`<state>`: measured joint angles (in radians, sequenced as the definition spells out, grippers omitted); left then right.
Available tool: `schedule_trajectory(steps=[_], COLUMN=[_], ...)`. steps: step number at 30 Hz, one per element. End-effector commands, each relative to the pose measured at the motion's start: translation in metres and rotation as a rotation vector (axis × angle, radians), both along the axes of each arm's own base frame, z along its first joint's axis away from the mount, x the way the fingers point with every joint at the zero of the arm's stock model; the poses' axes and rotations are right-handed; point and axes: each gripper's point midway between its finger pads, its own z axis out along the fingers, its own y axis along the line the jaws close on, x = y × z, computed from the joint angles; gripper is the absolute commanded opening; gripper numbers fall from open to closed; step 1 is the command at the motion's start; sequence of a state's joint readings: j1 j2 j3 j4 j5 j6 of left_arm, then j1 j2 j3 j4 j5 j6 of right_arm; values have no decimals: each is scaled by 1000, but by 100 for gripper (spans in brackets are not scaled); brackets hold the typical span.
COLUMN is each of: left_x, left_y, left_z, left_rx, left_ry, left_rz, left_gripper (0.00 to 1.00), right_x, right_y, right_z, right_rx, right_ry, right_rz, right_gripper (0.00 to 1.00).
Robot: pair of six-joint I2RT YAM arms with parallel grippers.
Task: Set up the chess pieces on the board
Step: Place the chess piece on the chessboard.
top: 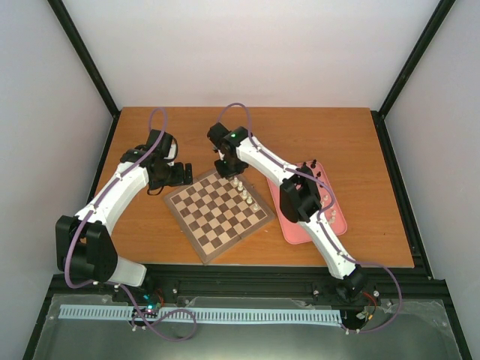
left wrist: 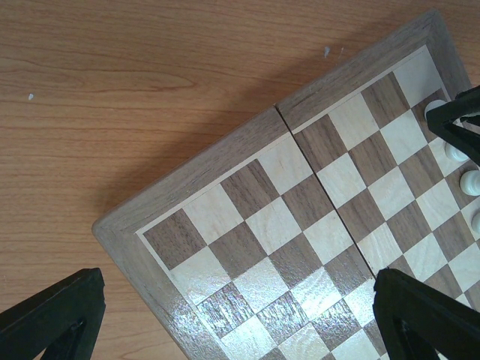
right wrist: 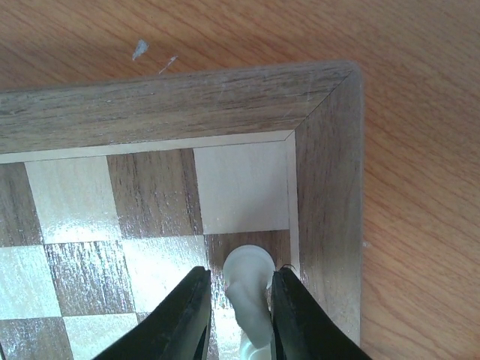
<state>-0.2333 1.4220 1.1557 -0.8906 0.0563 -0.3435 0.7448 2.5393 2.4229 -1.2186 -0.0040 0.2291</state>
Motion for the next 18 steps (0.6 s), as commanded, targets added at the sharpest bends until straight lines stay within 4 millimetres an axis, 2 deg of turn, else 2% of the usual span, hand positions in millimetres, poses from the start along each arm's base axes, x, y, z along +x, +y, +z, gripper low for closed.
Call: schedule_trajectory(steps=[1,10,15,18], left_x=[5,4,5,5], left_y=[-4,-4,-4,-4], left_z=[6,7,7,7], left_rx=[-9,-7,-8,-7], left_ry=[-21,-22,-23,-23], left_rz=[-14,-14,-14,-14], left_gripper=[100,100,100,100], right_x=[-3,0,5,8], right_y=[3,4,5,7], right_z=[3,9,22,36], right_rx=[-21,-18,-6,18], right_ry=[-17,-44,-81,-109], right_rz=[26,26,22,25], right_gripper=[24,32,37,41])
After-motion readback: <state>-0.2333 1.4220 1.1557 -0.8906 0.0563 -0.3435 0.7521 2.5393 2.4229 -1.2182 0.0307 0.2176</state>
